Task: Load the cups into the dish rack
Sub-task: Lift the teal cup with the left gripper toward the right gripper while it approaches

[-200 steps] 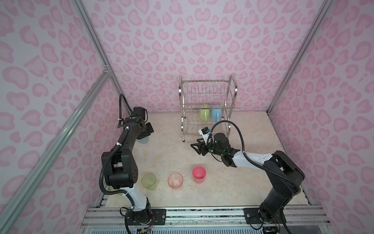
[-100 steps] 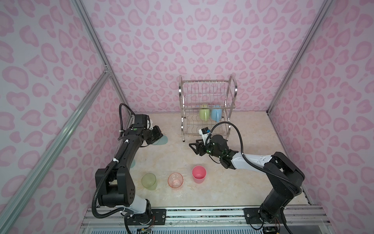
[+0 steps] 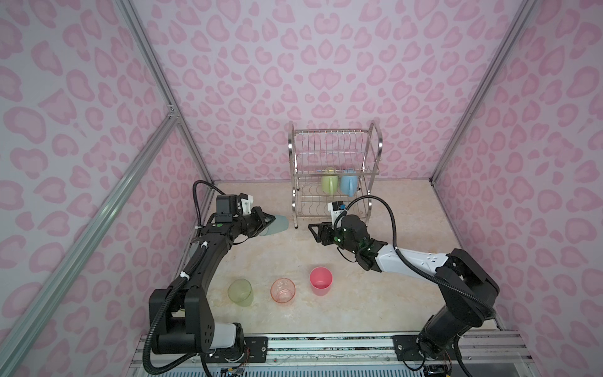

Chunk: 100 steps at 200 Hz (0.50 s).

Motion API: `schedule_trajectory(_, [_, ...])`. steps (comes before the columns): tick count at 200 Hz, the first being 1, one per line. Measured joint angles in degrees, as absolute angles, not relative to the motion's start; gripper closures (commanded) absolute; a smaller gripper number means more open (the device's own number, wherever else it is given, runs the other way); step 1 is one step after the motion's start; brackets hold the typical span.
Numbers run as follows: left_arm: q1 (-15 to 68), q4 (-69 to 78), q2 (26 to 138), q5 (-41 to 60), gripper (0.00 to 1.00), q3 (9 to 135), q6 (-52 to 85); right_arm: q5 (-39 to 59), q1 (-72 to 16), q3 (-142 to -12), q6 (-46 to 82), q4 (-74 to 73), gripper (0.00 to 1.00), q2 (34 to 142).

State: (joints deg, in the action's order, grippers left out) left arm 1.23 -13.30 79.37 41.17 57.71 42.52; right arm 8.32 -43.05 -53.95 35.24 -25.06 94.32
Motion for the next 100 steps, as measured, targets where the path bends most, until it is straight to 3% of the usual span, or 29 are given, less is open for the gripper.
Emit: schedule_trajectory(100, [7.2,10.7,77.0,45.7,0.91,51.2,60.2,7.6,-38.8,-53.4,54.3,-22.8,0.32,89.2])
